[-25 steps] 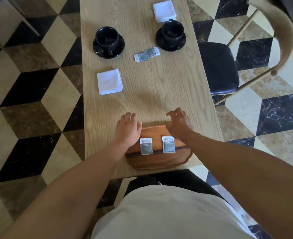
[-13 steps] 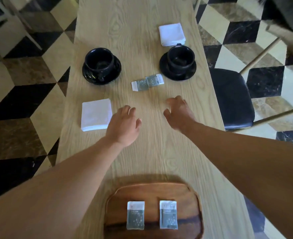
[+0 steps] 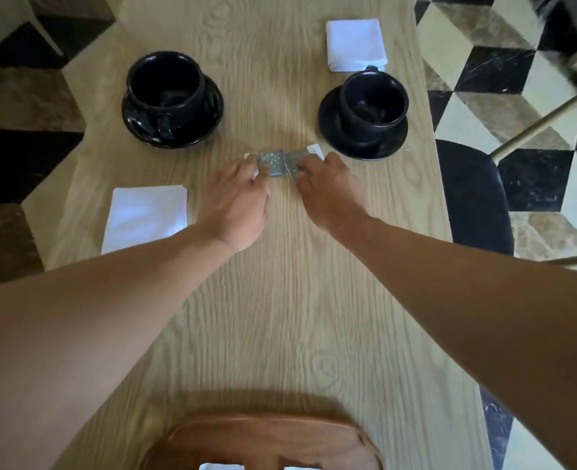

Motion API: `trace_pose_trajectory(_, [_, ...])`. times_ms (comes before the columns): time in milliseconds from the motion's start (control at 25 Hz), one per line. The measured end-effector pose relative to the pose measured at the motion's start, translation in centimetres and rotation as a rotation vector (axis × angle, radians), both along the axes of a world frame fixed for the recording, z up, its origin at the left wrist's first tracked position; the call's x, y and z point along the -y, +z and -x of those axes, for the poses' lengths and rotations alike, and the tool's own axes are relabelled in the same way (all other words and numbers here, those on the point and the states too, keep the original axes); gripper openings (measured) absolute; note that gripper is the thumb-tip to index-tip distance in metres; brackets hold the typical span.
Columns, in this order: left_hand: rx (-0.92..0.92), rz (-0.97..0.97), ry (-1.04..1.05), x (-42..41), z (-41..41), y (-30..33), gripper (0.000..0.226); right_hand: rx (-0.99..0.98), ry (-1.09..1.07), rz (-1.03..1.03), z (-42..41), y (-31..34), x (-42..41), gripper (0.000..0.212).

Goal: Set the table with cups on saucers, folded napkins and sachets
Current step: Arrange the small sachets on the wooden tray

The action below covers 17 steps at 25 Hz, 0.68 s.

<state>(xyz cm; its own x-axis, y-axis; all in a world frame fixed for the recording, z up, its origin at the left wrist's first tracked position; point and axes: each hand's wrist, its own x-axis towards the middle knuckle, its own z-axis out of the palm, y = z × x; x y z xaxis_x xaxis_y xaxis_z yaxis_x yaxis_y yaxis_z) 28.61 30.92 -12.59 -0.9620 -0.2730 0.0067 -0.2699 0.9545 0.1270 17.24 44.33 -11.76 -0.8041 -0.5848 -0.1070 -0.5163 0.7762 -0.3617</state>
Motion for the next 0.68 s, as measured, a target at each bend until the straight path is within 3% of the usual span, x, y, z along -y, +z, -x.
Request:
trace_pose_trajectory(160, [-0.183,-0.038,0.029,-0.5,-1.1,0.3,0.025,0.018,0.004,0.195,-0.9,0.0,-2.0,0.020])
trace_pose_trajectory(240, [-0.188,-0.099,0.070,-0.5,-0.7,0.7,0.021,0.013,0.020,0.226,-1.1,0.3,-2.6,0.013])
trace_pose_trajectory(360, [-0.065,-0.162,0.181,-0.4,0.8,1.0,0.030,-0.026,-0.086,0.169,-1.1,0.5,-2.7,0.031])
trace_pose_trajectory(480, [-0.027,-0.105,0.188,-0.4,1.2,0.9,0.031,-0.080,-0.156,0.018,-1.3,0.1,-2.8,0.043])
trace_pose_trajectory(680, [-0.074,-0.265,0.207,-0.3,0.5,1.3,0.025,-0.033,-0.200,0.074,-2.0,-0.1,-2.7,0.042])
